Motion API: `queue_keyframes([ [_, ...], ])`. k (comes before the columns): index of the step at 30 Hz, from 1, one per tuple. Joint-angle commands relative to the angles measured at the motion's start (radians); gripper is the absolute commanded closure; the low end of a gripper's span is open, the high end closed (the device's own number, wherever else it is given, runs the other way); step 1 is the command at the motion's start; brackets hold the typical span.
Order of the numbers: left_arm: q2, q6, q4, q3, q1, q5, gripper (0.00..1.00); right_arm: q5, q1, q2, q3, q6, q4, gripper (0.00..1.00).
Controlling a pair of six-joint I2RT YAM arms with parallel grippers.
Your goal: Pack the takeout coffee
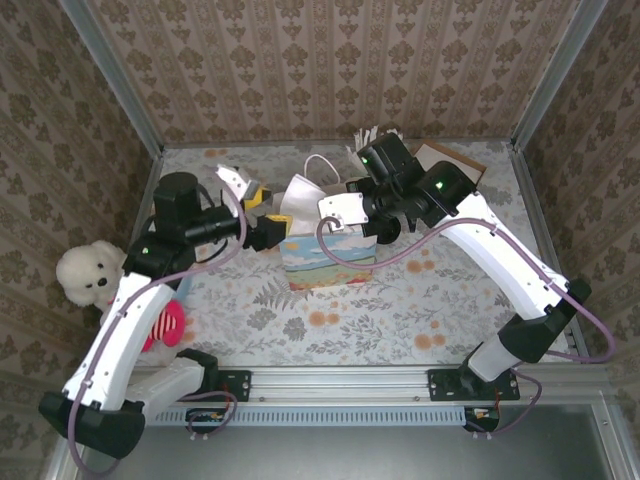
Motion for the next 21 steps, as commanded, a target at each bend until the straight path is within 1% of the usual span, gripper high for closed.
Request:
queue_keyframes([
  [1, 0.034, 0.209, -0.047, 0.085, 0.038, 0.09, 0.17, -0.061, 0.003, 0.007, 0.038, -0.023, -0.055, 1.0],
  [2, 0.054, 0.227, -0.054, 0.103, 0.05, 0.133, 0.17, -0.067, 0.003, 0.0, 0.037, -0.023, -0.056, 1.0],
  [4, 0.113, 0.297, -0.139, 0.172, 0.056, 0.273, 0.18, -0.077, 0.003, -0.015, 0.035, -0.024, -0.057, 1.0],
  [6, 0.168, 0.352, -0.217, 0.222, 0.055, 0.402, 0.22, -0.075, 0.002, -0.023, 0.033, -0.024, -0.061, 1.0],
  [7, 0.189, 0.374, -0.236, 0.231, 0.054, 0.452, 0.23, -0.077, 0.002, -0.024, 0.033, -0.023, -0.063, 1.0],
  [9, 0.217, 0.399, -0.243, 0.234, 0.054, 0.484, 0.27, -0.085, 0.002, -0.022, 0.034, -0.023, -0.072, 1.0],
  [13, 0.259, 0.379, -0.185, 0.242, 0.054, 0.417, 0.28, -0.098, 0.001, -0.027, 0.029, -0.023, -0.063, 0.98],
  [14, 0.275, 0.383, -0.188, 0.256, 0.054, 0.418, 0.3, -0.099, 0.002, -0.035, 0.024, -0.022, -0.057, 0.97],
  [15, 0.289, 0.39, -0.197, 0.271, 0.055, 0.426, 0.37, -0.1, 0.001, -0.041, 0.016, -0.022, -0.046, 0.95],
  [16, 0.308, 0.395, -0.213, 0.294, 0.054, 0.446, 0.46, -0.1, 0.002, -0.053, 0.0, -0.021, -0.026, 0.89],
  [17, 0.321, 0.402, -0.23, 0.315, 0.054, 0.474, 0.58, -0.11, -0.001, -0.07, -0.018, -0.005, -0.001, 0.77],
  [18, 0.333, 0.406, -0.242, 0.328, 0.055, 0.495, 0.69, -0.123, -0.008, -0.083, -0.024, 0.041, 0.025, 0.62],
  [19, 0.339, 0.403, -0.244, 0.334, 0.054, 0.521, 0.91, -0.154, -0.022, -0.091, -0.009, 0.123, 0.046, 0.52],
  [20, 0.34, 0.388, -0.227, 0.327, 0.054, 0.529, 1.0, -0.228, -0.054, -0.089, 0.031, 0.196, 0.03, 0.46],
  [21, 0.336, 0.374, -0.21, 0.312, 0.054, 0.529, 1.0, -0.305, -0.085, -0.084, 0.064, 0.249, 0.009, 0.39],
])
